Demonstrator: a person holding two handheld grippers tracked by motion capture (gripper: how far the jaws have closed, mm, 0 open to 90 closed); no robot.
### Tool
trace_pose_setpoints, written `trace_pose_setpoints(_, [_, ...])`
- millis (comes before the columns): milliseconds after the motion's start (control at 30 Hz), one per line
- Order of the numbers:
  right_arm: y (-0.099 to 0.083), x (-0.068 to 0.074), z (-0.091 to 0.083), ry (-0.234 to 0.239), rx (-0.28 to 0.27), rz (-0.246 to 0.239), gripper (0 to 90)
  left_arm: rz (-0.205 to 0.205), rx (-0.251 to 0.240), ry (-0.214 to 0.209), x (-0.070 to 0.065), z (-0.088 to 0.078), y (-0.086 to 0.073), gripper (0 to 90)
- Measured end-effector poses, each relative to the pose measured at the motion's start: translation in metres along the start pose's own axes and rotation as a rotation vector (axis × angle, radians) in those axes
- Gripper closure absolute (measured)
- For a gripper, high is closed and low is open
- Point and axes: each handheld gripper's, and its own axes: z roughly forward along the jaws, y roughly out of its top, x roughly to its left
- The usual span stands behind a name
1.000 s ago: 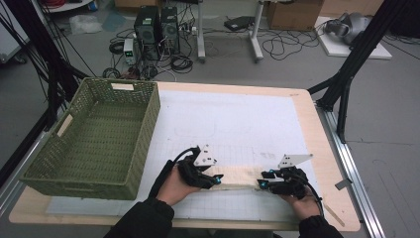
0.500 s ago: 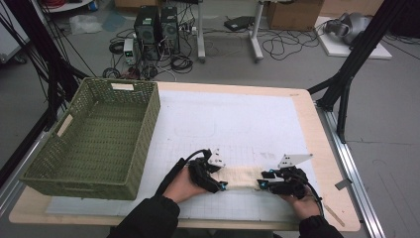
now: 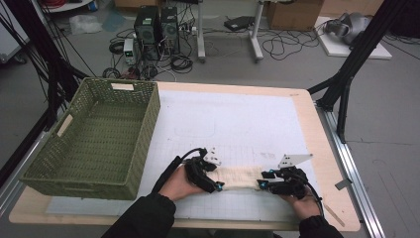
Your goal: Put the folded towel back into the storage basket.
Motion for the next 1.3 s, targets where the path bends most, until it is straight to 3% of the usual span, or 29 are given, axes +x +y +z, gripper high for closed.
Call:
trace_pose_setpoints(367, [0.0, 0.0, 0.0, -0.002, 0.003, 0.001, 57.6, 0.016, 0.0, -0.014, -0.001, 0.001, -0.001, 28.6])
trace_pose_setpoints(833, [0.001, 0.0, 0.0, -0.007, 0.002, -0.006, 56.2, 0.056, 0.007, 0.017, -0.006, 0.003, -0.001, 26.8])
trace_pose_setpoints(1300, [0.001, 0.001, 0.001, -0.009, 0.005, -0.004, 55.7, 0.06, 0.015, 0.038, -0.01, 0.005, 0.0, 26.0])
